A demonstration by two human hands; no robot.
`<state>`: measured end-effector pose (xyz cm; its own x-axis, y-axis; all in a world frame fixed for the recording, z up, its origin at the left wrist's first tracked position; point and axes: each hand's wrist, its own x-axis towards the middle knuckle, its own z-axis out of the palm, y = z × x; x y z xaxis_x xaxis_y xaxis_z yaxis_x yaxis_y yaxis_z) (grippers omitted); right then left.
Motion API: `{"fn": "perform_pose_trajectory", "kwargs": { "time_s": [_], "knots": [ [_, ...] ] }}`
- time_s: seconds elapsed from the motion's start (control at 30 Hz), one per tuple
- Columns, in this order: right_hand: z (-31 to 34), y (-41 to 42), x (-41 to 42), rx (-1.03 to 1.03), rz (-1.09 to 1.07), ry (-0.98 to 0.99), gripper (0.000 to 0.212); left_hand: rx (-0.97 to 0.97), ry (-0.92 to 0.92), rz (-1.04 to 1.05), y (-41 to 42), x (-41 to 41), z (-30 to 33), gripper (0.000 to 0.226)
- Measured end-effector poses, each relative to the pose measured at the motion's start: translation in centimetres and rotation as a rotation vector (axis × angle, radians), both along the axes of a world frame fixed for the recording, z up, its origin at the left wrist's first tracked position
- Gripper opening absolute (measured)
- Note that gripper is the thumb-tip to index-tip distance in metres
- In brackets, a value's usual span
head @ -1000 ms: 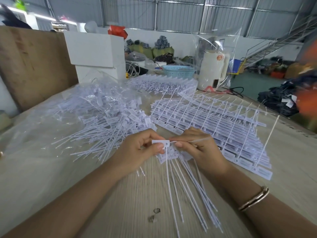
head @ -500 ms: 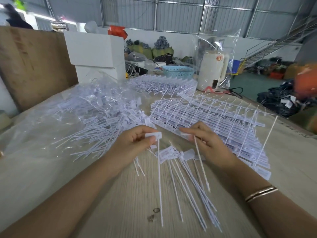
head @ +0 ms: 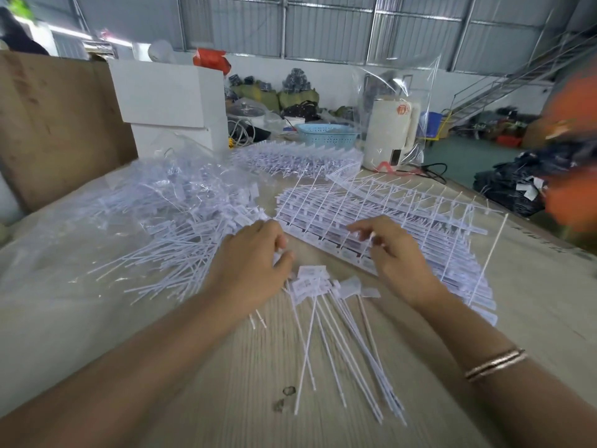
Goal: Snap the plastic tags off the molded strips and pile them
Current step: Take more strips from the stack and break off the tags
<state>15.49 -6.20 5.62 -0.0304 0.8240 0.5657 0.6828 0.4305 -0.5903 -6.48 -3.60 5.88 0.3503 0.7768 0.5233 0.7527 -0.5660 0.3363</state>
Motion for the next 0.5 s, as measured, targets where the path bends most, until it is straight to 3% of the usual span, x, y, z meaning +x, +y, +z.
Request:
{"fn": "perform_pose_trajectory", "kwargs": {
  "time_s": [0.07,0.1,0.2,0.27,0.5],
  "knots": [
    [1.1,-1.0,1.0,-0.209,-0.1,-0.093,0.038,-0.134,0.19,0.034,-1.5,-0.6,0.9,0.042],
    [1.3,-1.7,1.4,-0.389,-0.131,-0.233,0.034,-0.244,0.299,0.038,-2.4,-0.8,1.1,0.055],
    [1.0,-3.6,1.9,-0.787,-0.144,-0.616,0.029,-0.447,0.466,-0.001,-4.6,-0.6,0.5,0.071],
    [0.6,-4.7,1.2,-0.831,-0.104,-0.581,0.028,-0.44,0.47,-0.016,-5.4,0.2,0.0,0.067],
    [1.4,-5.2,-4.1,-0.895,0.135,-0.14,0.033,-0.482,0.508,-0.034,-4.8,2.7,0.1,0.066]
  ]
}}
